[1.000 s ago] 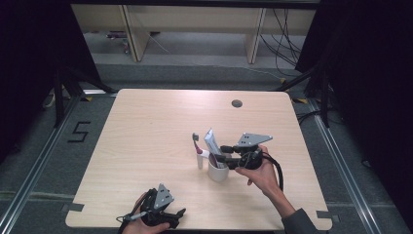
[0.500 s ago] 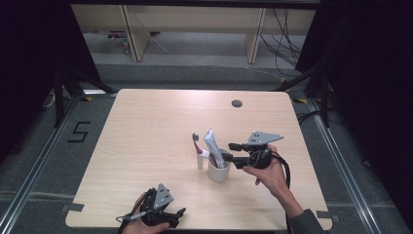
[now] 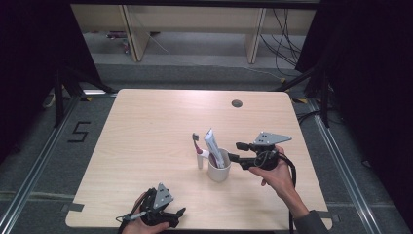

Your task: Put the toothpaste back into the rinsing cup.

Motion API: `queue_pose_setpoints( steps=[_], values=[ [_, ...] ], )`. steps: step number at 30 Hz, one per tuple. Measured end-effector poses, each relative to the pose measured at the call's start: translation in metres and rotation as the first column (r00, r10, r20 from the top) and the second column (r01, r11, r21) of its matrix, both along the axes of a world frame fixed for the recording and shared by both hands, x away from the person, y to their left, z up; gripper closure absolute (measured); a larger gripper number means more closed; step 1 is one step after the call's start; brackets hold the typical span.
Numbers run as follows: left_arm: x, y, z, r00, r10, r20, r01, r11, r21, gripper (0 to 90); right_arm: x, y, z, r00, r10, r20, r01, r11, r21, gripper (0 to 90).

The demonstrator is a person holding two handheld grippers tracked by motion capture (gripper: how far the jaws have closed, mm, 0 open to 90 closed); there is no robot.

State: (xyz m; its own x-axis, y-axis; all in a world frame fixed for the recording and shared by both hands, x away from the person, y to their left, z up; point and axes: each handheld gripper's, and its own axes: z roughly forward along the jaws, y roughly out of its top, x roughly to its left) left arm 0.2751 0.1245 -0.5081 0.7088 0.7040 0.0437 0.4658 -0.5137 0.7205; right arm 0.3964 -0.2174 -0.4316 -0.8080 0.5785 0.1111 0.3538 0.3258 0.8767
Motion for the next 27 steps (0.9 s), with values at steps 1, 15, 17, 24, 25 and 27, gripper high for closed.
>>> queue_pose_setpoints(
  steps=[1, 15, 17, 24, 25, 27],
  values=[
    [0.0, 0.0, 0.0, 1.0, 0.002, 0.001, -0.002, 1.0, -0.002, 17.6, 0.0, -0.001, 0.0, 1.0, 0.0, 0.005, 0.0, 1.0, 0.01, 41.8],
    [0.0, -0.001, 0.0, 0.9999, 0.015, 0.005, -0.015, 0.999, -0.041, 17.2, -0.008, -0.025, -0.004, 0.9977, -0.064, -0.02, 0.065, 0.997, 0.033, 37.6],
    [0.0, 0.0, 0.0, 0.9999, 0.011, 0.004, -0.011, 0.9994, -0.033, 17.2, -0.009, -0.027, -0.004, 0.9974, -0.066, -0.03, 0.067, 0.997, 0.035, 37.0],
    [0.001, 0.001, 0.0, 0.9999, 0.013, 0.005, -0.013, 0.9998, -0.014, 17.2, -0.015, -0.043, -0.005, 0.9948, -0.092, -0.043, 0.094, 0.995, 0.025, 35.7],
    [0.001, 0.002, 0.001, 1.0, 0.006, 0.003, -0.006, 1.0, 0.001, 17.2, -0.015, -0.045, -0.006, 0.9954, -0.089, -0.035, 0.09, 0.995, 0.03, 35.6],
    [0.001, 0.002, 0.001, 1.0, 0.009, -0.001, -0.009, 0.9999, -0.009, 17.2, -0.018, -0.049, -0.007, 0.9935, -0.106, -0.043, 0.106, 0.994, 0.019, 35.6]
  ],
)
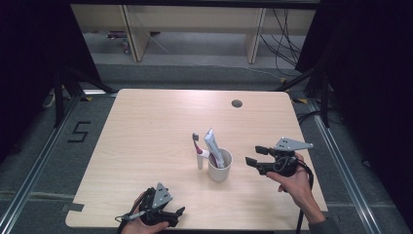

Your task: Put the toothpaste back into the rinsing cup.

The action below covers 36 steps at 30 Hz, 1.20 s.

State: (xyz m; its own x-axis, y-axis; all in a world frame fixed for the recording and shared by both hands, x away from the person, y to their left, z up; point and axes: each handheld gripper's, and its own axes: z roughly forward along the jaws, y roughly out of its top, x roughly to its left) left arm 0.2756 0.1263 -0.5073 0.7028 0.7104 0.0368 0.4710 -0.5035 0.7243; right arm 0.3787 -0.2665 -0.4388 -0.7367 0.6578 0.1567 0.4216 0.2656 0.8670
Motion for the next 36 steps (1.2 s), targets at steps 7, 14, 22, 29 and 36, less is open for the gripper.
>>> queue_pose_setpoints(
  steps=[7, 14, 22, 29, 36],
  values=[
    [0.0, -0.001, -0.001, 0.9999, 0.01, 0.002, -0.01, 0.9998, -0.016, 17.2, -0.005, -0.012, -0.006, 0.9999, 0.0, 0.011, 0.0, 1.0, -0.004, 35.4],
    [0.0, -0.001, -0.001, 1.0, 0.007, 0.006, -0.007, 0.9999, -0.013, 17.2, -0.014, -0.02, -0.011, 0.9997, -0.018, -0.015, 0.018, 1.0, -0.006, 34.7],
    [0.001, -0.001, -0.001, 0.9999, 0.011, 0.011, -0.011, 0.9999, 0.0, 17.2, -0.015, -0.029, -0.014, 0.9998, -0.016, 0.01, 0.017, 0.999, -0.035, 34.0],
    [0.001, 0.001, -0.001, 1.0, 0.001, 0.007, -0.001, 0.9999, 0.013, 17.3, -0.021, -0.033, -0.015, 0.9997, -0.024, -0.001, 0.024, 0.999, -0.032, 33.8],
    [0.001, 0.0, 0.0, 1.0, 0.004, 0.005, -0.004, 1.0, 0.003, 17.2, -0.029, -0.039, -0.018, 0.999, -0.041, -0.015, 0.041, 0.999, -0.032, 33.1]
  ],
)
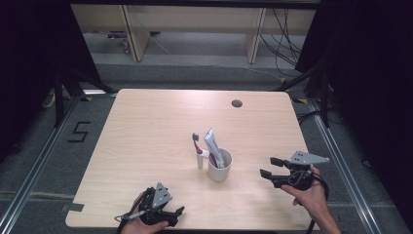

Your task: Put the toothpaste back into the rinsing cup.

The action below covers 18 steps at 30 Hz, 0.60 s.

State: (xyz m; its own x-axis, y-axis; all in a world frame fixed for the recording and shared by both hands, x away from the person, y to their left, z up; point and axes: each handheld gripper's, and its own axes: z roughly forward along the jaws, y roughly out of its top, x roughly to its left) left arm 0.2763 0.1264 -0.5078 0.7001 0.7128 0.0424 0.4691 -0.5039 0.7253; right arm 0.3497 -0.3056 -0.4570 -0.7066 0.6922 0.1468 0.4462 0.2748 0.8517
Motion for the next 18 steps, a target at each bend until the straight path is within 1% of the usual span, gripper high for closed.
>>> queue_pose_setpoints(
  steps=[1, 3, 5, 6, 7, 8, 9, 10, 11, 12, 13, 14, 15, 16, 17, 18],
  values=[
    [0.0, 0.0, 0.0, 1.0, 0.0, 0.001, 0.0, 1.0, -0.002, 17.2, -0.002, -0.001, 0.0, 1.0, -0.002, -0.001, 0.002, 1.0, 0.001, 32.8],
    [0.0, 0.0, -0.001, 1.0, -0.002, 0.003, 0.002, 1.0, -0.004, 17.2, -0.003, -0.003, -0.001, 0.9999, 0.002, 0.012, -0.002, 1.0, -0.012, 32.2],
    [0.0, 0.0, -0.001, 1.0, -0.002, 0.002, 0.002, 1.0, -0.003, 17.2, -0.008, -0.004, -0.002, 0.9999, -0.011, -0.011, 0.011, 1.0, -0.009, 31.3],
    [0.0, 0.0, 0.0, 1.0, 0.0, 0.002, 0.0, 1.0, -0.004, 17.2, -0.009, -0.005, -0.003, 0.9998, -0.013, -0.013, 0.013, 1.0, -0.007, 31.0],
    [0.0, 0.0, 0.0, 1.0, 0.003, -0.001, -0.003, 1.0, 0.0, 17.3, -0.008, -0.008, -0.003, 0.9999, -0.003, 0.015, 0.003, 1.0, -0.025, 30.6],
    [0.0, 0.0, 0.0, 1.0, 0.002, 0.0, -0.002, 1.0, 0.001, 17.2, -0.01, -0.008, -0.004, 0.9998, -0.017, -0.004, 0.017, 1.0, -0.019, 29.9],
    [-0.001, 0.0, 0.0, 1.0, 0.003, 0.0, -0.003, 1.0, 0.001, 17.2, -0.011, -0.008, -0.005, 0.9999, -0.012, -0.006, 0.012, 1.0, -0.019, 29.3],
    [0.0, 0.0, 0.0, 1.0, 0.001, 0.002, -0.001, 1.0, -0.005, 17.3, -0.013, -0.009, -0.006, 0.9996, -0.014, -0.027, 0.013, 1.0, -0.017, 29.0],
    [0.0, 0.0, 0.0, 1.0, 0.0, 0.002, 0.0, 1.0, -0.004, 17.3, -0.013, -0.01, -0.007, 0.9999, -0.012, -0.009, 0.011, 1.0, -0.023, 28.2],
    [0.0, 0.0, 0.0, 1.0, -0.006, 0.002, 0.006, 1.0, 0.002, 17.3, -0.014, -0.01, -0.008, 0.9999, -0.012, -0.012, 0.012, 1.0, -0.017, 27.5],
    [0.0, 0.0, -0.001, 1.0, -0.005, 0.001, 0.005, 1.0, -0.001, 17.3, -0.016, -0.011, -0.008, 0.9995, -0.021, -0.022, 0.021, 1.0, -0.022, 27.0],
    [0.0, 0.0, 0.0, 1.0, -0.006, 0.001, 0.006, 1.0, 0.0, 17.3, -0.016, -0.012, -0.008, 0.9997, -0.016, -0.019, 0.015, 1.0, -0.026, 26.5],
    [0.0, 0.0, 0.0, 1.0, -0.005, 0.001, 0.005, 1.0, 0.0, 17.2, -0.017, -0.012, -0.009, 0.9995, -0.028, -0.011, 0.028, 1.0, -0.012, 25.9],
    [0.0, 0.0, 0.0, 1.0, -0.005, 0.002, 0.005, 1.0, 0.0, 17.3, -0.018, -0.013, -0.009, 0.9996, -0.024, -0.017, 0.024, 0.999, -0.028, 24.9],
    [0.0, 0.0, 0.0, 1.0, -0.006, 0.003, 0.006, 1.0, 0.001, 17.3, -0.019, -0.013, -0.009, 0.9995, -0.027, -0.017, 0.027, 0.999, -0.026, 24.2],
    [0.0, 0.0, 0.0, 1.0, -0.005, 0.002, 0.005, 1.0, 0.001, 17.3, -0.021, -0.014, -0.01, 0.999, -0.033, -0.029, 0.033, 0.999, -0.022, 23.8]
  ],
)
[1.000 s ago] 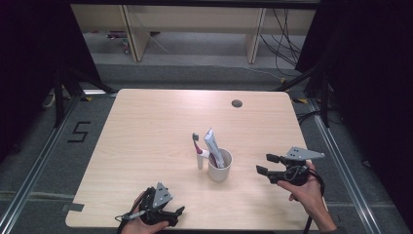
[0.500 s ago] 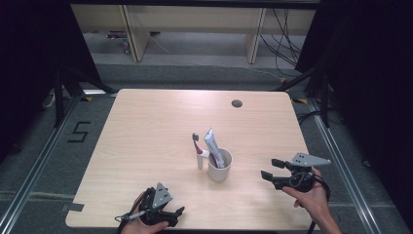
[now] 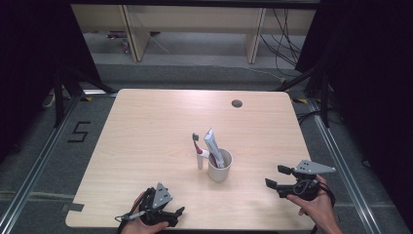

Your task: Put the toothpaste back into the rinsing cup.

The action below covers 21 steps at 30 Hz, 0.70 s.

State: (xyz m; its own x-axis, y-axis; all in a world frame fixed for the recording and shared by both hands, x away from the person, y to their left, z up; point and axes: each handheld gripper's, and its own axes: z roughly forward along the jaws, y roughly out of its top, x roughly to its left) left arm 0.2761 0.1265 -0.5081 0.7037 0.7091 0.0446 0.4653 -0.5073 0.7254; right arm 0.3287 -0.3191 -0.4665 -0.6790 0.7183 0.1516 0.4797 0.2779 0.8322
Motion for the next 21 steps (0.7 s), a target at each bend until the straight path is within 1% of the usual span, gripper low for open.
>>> queue_pose_setpoints(
  steps=[1, 2, 3, 4, 5, 6, 7, 8, 9, 10, 11, 12, 13, 14, 15, 16, 17, 18, 19, 20, 21],
  values=[
    [0.0, 0.0, 0.0, 1.0, 0.001, 0.0, -0.001, 1.0, 0.0, 17.3, 0.0, -0.001, -0.001, 0.9999, -0.003, 0.016, 0.003, 1.0, -0.008, 23.5],
    [0.0, 0.0, 0.0, 1.0, 0.001, 0.0, -0.001, 1.0, 0.0, 17.2, -0.003, -0.001, 0.0, 0.9999, -0.007, -0.008, 0.007, 1.0, 0.008, 23.5],
    [0.0, 0.0, 0.0, 1.0, 0.0, 0.001, 0.0, 1.0, -0.004, 17.3, -0.001, -0.002, -0.002, 0.9997, -0.002, 0.025, 0.002, 1.0, -0.008, 23.4],
    [0.0, 0.0, 0.0, 1.0, 0.0, 0.0, 0.0, 1.0, -0.001, 17.3, -0.005, -0.002, -0.001, 0.9998, -0.012, -0.015, 0.012, 1.0, 0.006, 23.2],
    [0.0, 0.0, 0.0, 1.0, 0.0, 0.0, 0.0, 1.0, -0.002, 17.3, -0.003, -0.004, -0.002, 0.9995, -0.003, 0.031, 0.004, 1.0, -0.015, 23.0],
    [0.0, 0.0, 0.0, 1.0, 0.001, -0.001, -0.001, 1.0, -0.001, 17.3, -0.006, -0.003, -0.003, 1.0, -0.007, -0.004, 0.007, 1.0, -0.003, 22.4],
    [0.0, 0.0, 0.0, 1.0, 0.0, -0.001, 0.0, 1.0, -0.004, 17.3, -0.006, -0.004, -0.003, 1.0, -0.001, 0.0, 0.001, 1.0, -0.016, 21.3],
    [0.0, 0.0, 0.0, 1.0, 0.001, -0.001, -0.001, 1.0, -0.002, 17.3, -0.008, -0.003, -0.004, 0.9999, -0.012, -0.012, 0.012, 1.0, -0.007, 20.5],
    [0.0, 0.0, 0.0, 1.0, 0.001, -0.001, -0.001, 1.0, -0.002, 17.3, -0.008, -0.004, -0.005, 1.0, -0.004, 0.007, 0.004, 1.0, -0.019, 20.2],
    [0.0, 0.0, 0.0, 1.0, -0.002, 0.003, 0.002, 1.0, -0.006, 17.3, -0.01, -0.003, -0.005, 0.9998, -0.01, -0.015, 0.01, 1.0, -0.01, 20.2],
    [0.0, 0.0, 0.0, 1.0, -0.001, 0.001, 0.001, 1.0, -0.003, 17.2, -0.009, -0.005, -0.006, 0.9998, 0.007, 0.016, -0.006, 0.999, -0.035, 19.8],
    [0.0, 0.0, 0.0, 1.0, 0.0, 0.001, 0.0, 1.0, -0.004, 17.3, -0.011, -0.004, -0.007, 0.9998, -0.006, -0.021, 0.006, 1.0, -0.019, 19.2],
    [0.0, 0.0, 0.0, 1.0, 0.0, 0.0, 0.0, 1.0, -0.003, 17.3, -0.012, -0.005, -0.007, 1.0, 0.003, -0.002, -0.003, 1.0, -0.031, 19.0],
    [0.0, 0.0, 0.0, 1.0, 0.0, 0.001, 0.0, 1.0, -0.001, 17.2, -0.014, -0.005, -0.007, 0.9998, -0.002, -0.017, 0.002, 1.0, -0.029, 19.0],
    [0.0, 0.0, 0.0, 1.0, 0.001, 0.001, -0.001, 1.0, -0.002, 17.3, -0.014, -0.005, -0.008, 0.9999, 0.003, -0.014, -0.004, 0.999, -0.035, 19.0],
    [0.0, 0.0, 0.0, 1.0, 0.001, 0.001, -0.001, 1.0, -0.002, 17.3, -0.017, -0.004, -0.008, 0.9996, -0.009, -0.027, 0.009, 0.999, -0.031, 19.0],
    [0.0, 0.0, 0.0, 1.0, 0.001, 0.001, -0.001, 1.0, -0.001, 17.2, -0.016, -0.006, -0.008, 0.9999, 0.005, -0.016, -0.006, 0.999, -0.048, 19.0],
    [0.0, 0.0, 0.0, 1.0, 0.001, 0.0, -0.001, 1.0, -0.002, 17.2, -0.019, -0.005, -0.009, 0.9995, -0.005, -0.031, 0.004, 1.0, -0.031, 19.0],
    [0.0, 0.0, 0.0, 1.0, 0.001, 0.001, -0.001, 1.0, -0.001, 17.2, -0.018, -0.006, -0.01, 1.0, 0.005, 0.0, -0.005, 0.999, -0.051, 18.8],
    [0.0, 0.0, 0.0, 1.0, 0.0, 0.001, 0.0, 1.0, -0.001, 17.3, -0.019, -0.007, -0.009, 0.9999, 0.004, -0.016, -0.004, 0.999, -0.052, 18.7],
    [0.0, 0.0, 0.0, 1.0, 0.001, 0.001, -0.001, 1.0, -0.001, 17.3, -0.02, -0.007, -0.01, 0.9999, 0.003, -0.014, -0.003, 0.999, -0.048, 18.6]
  ],
)
